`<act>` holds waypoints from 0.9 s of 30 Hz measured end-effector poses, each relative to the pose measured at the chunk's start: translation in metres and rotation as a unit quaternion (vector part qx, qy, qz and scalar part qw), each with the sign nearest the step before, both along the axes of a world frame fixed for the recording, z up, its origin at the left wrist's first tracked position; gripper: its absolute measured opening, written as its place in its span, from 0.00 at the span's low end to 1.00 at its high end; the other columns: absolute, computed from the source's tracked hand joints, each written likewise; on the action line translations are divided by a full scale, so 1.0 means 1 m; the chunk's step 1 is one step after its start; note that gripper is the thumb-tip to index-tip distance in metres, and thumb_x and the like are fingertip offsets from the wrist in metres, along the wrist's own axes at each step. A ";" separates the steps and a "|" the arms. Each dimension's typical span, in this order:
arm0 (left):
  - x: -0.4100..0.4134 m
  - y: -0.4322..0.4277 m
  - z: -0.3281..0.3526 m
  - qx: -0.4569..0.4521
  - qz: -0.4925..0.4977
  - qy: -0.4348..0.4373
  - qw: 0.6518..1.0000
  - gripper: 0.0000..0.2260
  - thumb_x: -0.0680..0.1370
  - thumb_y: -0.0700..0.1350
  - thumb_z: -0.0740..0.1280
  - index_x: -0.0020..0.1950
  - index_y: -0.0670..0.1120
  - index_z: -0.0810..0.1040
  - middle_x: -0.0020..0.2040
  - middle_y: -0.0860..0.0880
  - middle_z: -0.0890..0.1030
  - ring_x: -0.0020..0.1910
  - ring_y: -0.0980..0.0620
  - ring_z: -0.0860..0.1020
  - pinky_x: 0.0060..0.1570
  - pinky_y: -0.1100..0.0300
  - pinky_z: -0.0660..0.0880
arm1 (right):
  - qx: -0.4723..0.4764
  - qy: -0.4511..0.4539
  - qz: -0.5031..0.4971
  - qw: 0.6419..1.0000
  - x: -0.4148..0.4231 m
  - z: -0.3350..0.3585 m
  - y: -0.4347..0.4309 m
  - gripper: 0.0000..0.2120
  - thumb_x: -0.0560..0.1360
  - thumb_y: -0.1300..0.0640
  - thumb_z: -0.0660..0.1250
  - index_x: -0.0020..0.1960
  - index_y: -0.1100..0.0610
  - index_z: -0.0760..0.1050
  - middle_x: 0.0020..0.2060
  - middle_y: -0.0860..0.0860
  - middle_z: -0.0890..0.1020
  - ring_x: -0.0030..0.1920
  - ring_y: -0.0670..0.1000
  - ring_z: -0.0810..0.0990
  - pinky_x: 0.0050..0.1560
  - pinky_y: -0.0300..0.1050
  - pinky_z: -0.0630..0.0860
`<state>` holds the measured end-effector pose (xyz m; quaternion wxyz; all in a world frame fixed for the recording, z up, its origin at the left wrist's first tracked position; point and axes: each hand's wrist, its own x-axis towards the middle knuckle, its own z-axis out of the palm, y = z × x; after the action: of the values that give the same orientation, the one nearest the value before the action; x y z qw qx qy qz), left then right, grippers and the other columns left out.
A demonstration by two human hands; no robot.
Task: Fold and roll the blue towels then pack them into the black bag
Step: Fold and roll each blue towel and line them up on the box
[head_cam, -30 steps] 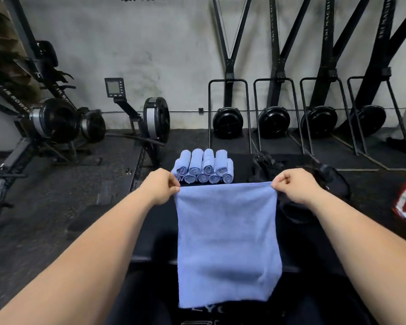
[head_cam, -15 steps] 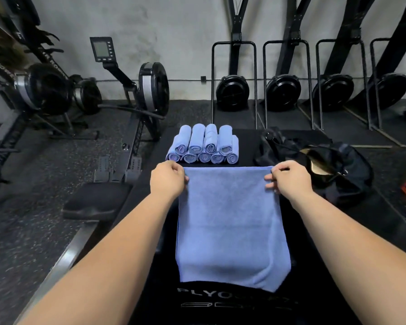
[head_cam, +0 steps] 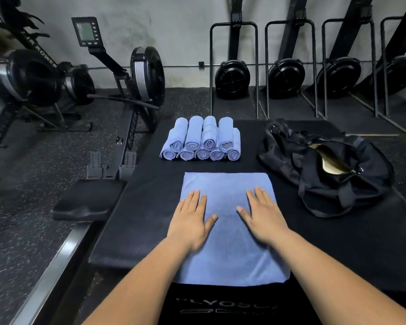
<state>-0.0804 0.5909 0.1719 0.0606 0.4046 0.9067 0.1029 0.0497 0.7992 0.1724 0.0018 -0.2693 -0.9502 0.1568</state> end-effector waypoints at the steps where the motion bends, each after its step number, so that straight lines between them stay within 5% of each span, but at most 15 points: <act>1: 0.000 0.001 -0.005 -0.010 0.006 0.010 1.000 0.36 0.85 0.67 0.45 0.87 0.48 0.45 0.86 0.48 0.40 0.85 0.50 0.37 0.83 0.51 0.40 | 0.021 -0.011 0.005 1.000 0.000 -0.006 -0.001 0.39 0.83 0.31 0.47 0.86 0.52 0.47 0.85 0.53 0.44 0.85 0.53 0.41 0.84 0.52 0.46; 7: -0.019 0.010 -0.007 -0.038 0.007 0.031 0.999 0.37 0.84 0.69 0.42 0.87 0.48 0.43 0.86 0.48 0.37 0.84 0.50 0.34 0.83 0.51 0.38 | 0.054 -0.031 0.025 0.998 -0.010 -0.005 0.015 0.40 0.81 0.29 0.43 0.86 0.50 0.44 0.85 0.51 0.40 0.84 0.51 0.38 0.84 0.52 0.45; 11: -0.019 0.013 -0.009 -0.071 0.011 0.059 0.996 0.37 0.84 0.68 0.39 0.87 0.48 0.42 0.86 0.47 0.38 0.84 0.49 0.36 0.83 0.49 0.41 | 0.030 0.014 0.045 0.998 -0.007 -0.005 0.023 0.36 0.84 0.33 0.49 0.86 0.50 0.52 0.85 0.51 0.48 0.85 0.50 0.43 0.84 0.50 0.46; 17: -0.006 0.015 0.005 -0.042 -0.037 0.147 0.988 0.29 0.86 0.61 0.48 0.83 0.48 0.58 0.84 0.44 0.59 0.84 0.41 0.53 0.81 0.45 0.53 | 0.021 0.120 0.037 0.992 0.038 -0.005 0.030 0.30 0.84 0.35 0.55 0.78 0.52 0.71 0.81 0.51 0.66 0.83 0.52 0.57 0.82 0.51 0.57; 20: 0.018 0.012 0.005 0.057 -0.063 0.075 0.994 0.30 0.84 0.62 0.50 0.81 0.47 0.66 0.83 0.45 0.64 0.83 0.42 0.59 0.80 0.46 0.57 | 0.037 0.149 0.009 0.988 0.068 -0.008 0.030 0.25 0.84 0.39 0.58 0.73 0.53 0.76 0.76 0.52 0.72 0.79 0.55 0.64 0.79 0.54 0.62; 22: 0.044 0.009 0.003 0.081 -0.092 0.027 0.992 0.35 0.81 0.67 0.47 0.83 0.50 0.64 0.84 0.47 0.61 0.84 0.45 0.56 0.81 0.47 0.54 | 0.067 0.168 -0.014 0.983 0.087 -0.009 0.025 0.21 0.84 0.43 0.61 0.70 0.53 0.79 0.72 0.52 0.75 0.75 0.55 0.67 0.76 0.56 0.66; 27: 0.084 -0.004 -0.007 -0.022 -0.127 0.024 0.991 0.34 0.83 0.70 0.43 0.86 0.58 0.44 0.86 0.53 0.38 0.84 0.52 0.34 0.82 0.48 0.38 | 0.047 0.240 -0.099 0.965 0.126 -0.008 0.004 0.06 0.78 0.58 0.70 0.52 0.50 0.83 0.62 0.50 0.79 0.67 0.56 0.71 0.65 0.57 0.72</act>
<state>0.0035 0.5870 0.1648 0.0606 0.5173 0.8513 0.0643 0.1754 0.8034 0.1640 0.2580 -0.3163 -0.8967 0.1711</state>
